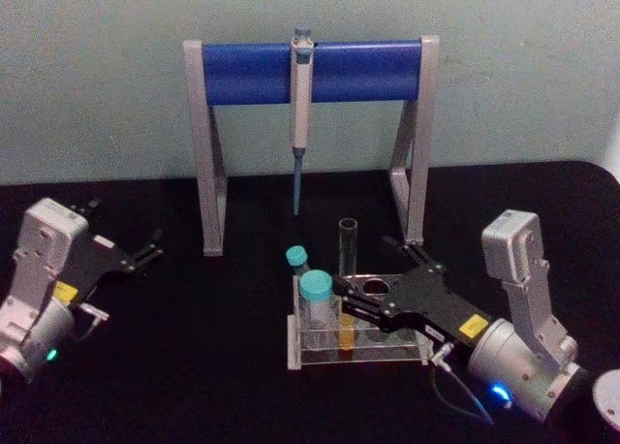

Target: Pick up the test tube from the test tube rack, shake it, then place it back into the test tube rack.

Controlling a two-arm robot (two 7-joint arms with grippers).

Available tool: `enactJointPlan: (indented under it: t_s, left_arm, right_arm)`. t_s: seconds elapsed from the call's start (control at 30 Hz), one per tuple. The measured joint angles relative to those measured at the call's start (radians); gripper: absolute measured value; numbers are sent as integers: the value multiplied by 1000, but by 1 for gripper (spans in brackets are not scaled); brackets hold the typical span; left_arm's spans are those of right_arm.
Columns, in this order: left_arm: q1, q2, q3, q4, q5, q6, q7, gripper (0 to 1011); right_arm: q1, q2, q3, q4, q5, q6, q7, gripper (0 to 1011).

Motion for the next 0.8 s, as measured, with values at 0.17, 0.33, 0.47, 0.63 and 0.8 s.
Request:
enactJointPlan:
  t_s: [0.17,0.33,0.47,0.63,0.8]
  left_arm:
    - [0,0,0,0,0,0,0,1001]
    - [0,0,0,0,0,0,0,1001]
    - [0,0,0,0,0,0,0,1001]
    - [0,0,0,0,0,0,0,1001]
    - [0,0,0,0,0,0,0,1001]
  right_arm:
    - [19,-23,1,24,-1,12,21,1000]
    - [28,-40,7,39,-2,22,35,1000]
    - [32,-54,14,49,-2,27,46,1000]
    - [38,-71,22,62,-2,31,61,1000]
    - [42,-82,27,73,-2,35,74,1000]
